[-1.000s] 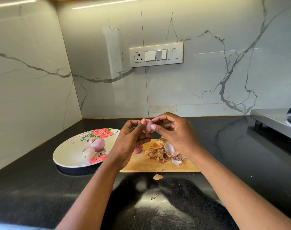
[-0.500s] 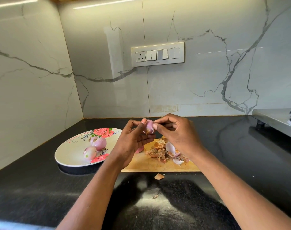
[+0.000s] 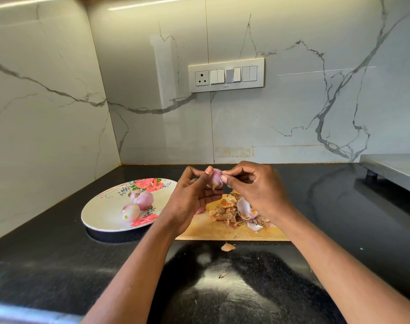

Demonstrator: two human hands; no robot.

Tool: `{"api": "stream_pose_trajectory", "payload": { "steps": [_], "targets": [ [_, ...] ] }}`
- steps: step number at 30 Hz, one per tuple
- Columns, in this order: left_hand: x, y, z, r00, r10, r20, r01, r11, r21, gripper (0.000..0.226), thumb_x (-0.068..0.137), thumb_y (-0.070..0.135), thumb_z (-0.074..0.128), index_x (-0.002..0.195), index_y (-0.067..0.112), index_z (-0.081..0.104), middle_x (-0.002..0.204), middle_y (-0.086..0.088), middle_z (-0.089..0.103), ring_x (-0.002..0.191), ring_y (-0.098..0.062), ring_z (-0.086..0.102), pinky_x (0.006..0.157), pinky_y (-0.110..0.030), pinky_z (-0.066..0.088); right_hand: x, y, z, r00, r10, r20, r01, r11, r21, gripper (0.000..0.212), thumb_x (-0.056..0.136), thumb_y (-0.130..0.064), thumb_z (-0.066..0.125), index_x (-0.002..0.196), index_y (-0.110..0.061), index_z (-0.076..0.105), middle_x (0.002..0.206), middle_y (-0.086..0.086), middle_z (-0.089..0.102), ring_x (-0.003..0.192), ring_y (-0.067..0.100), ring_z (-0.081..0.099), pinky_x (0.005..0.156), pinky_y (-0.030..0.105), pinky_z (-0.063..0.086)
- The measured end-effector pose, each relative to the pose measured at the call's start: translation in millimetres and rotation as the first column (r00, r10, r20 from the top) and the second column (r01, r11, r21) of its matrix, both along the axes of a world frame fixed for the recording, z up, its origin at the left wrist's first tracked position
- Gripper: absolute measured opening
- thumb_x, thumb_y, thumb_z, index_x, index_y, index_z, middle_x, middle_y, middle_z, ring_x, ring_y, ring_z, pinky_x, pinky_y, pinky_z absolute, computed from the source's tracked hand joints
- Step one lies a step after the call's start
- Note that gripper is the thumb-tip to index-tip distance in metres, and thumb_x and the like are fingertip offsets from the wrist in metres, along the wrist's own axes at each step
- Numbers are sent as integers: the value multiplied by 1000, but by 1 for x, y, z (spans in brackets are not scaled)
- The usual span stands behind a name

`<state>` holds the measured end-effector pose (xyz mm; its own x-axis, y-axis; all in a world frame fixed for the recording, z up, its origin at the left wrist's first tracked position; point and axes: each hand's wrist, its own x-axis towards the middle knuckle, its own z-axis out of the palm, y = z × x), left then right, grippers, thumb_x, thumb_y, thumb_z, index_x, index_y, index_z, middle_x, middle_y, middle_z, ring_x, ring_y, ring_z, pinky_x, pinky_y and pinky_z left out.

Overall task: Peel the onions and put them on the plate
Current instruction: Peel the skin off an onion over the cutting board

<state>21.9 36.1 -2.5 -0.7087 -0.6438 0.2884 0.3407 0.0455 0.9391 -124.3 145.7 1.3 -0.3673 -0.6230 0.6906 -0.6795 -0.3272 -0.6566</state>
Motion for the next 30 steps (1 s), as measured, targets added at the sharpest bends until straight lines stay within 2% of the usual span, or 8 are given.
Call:
{"api": "stream_pose_trajectory", "payload": {
  "steps": [9, 19, 30],
  "targets": [
    [0, 2, 1, 1000, -5, -6, 5, 1000, 24, 21, 101, 28, 58, 94, 10, 50, 93, -14, 73, 85, -26, 74, 84, -37, 61, -3, -1, 0, 997, 56, 50, -56, 998, -5, 8, 85, -18, 80, 93, -19, 78, 91, -5, 79, 85, 12, 75, 81, 42, 63],
    [1, 2, 1, 1000, 6, 1, -6, 1000, 1, 20, 100, 28, 59, 98, 9, 51, 95, -14, 74, 87, -27, 74, 84, -37, 61, -2, -2, -1, 999, 39, 26, -39, 999, 1, 10, 85, -21, 79, 94, -17, 78, 91, -3, 78, 86, 13, 75, 80, 45, 62],
    [3, 4, 2, 1000, -26, 16, 25, 999, 31, 19, 102, 26, 56, 95, 9, 50, 93, -13, 74, 85, -25, 74, 82, -36, 61, -1, 1, -1, 999, 35, 30, -35, 999, 15, 9, 85, -19, 80, 94, -17, 79, 90, -5, 78, 84, 9, 74, 79, 34, 62]
  ]
}}
